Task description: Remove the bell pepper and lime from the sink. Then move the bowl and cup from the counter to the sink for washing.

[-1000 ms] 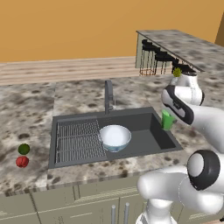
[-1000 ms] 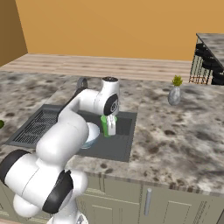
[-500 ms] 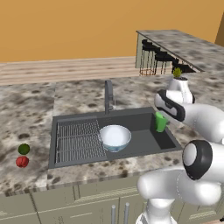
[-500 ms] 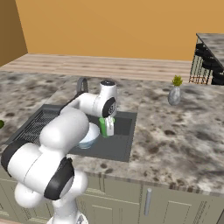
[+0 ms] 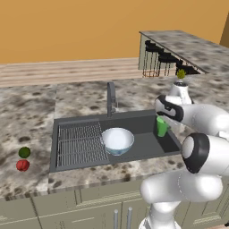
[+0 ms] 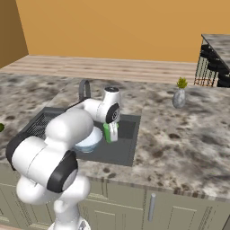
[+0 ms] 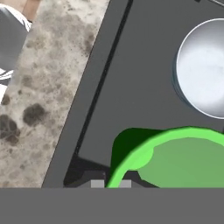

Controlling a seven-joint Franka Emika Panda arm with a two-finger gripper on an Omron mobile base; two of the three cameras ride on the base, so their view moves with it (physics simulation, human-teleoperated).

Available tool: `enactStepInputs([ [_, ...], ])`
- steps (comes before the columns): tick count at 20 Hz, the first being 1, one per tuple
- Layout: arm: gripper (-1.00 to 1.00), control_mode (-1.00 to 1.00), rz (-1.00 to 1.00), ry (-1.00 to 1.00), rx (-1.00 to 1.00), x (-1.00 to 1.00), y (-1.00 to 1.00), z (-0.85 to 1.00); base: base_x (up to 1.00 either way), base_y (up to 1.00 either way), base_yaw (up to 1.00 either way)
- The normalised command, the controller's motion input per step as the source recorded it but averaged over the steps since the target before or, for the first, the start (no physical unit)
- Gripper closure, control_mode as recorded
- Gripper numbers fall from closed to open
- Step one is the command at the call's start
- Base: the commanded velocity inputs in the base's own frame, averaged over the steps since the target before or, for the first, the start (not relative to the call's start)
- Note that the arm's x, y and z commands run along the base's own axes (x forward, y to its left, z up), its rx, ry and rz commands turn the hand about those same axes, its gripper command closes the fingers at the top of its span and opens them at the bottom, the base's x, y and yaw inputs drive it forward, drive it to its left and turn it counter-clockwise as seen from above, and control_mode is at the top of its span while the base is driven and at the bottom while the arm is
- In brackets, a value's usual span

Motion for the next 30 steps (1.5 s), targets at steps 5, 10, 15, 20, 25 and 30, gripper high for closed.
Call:
enactStepInputs([
  [5,1.00,-1.00,0.00,0.00,0.00,0.15,0.03,-0.24,0.00,0.00,0.00],
  [10,1.00,-1.00,0.00,0.00,0.00,0.11,0.05,-0.25,0.00,0.00,0.00],
  [15,1.00,-1.00,0.00,0.00,0.00,0.09,0.06,-0.25,0.00,0.00,0.00],
  [20,1.00,-1.00,0.00,0.00,0.02,0.12,0.06,-0.25,0.00,0.00,0.00],
  [25,1.00,-1.00,0.00,0.00,0.03,0.13,0.05,-0.28,0.00,0.00,0.00],
  [30,1.00,-1.00,-0.02,0.00,0.01,0.14,0.03,-0.28,0.00,0.00,0.00],
])
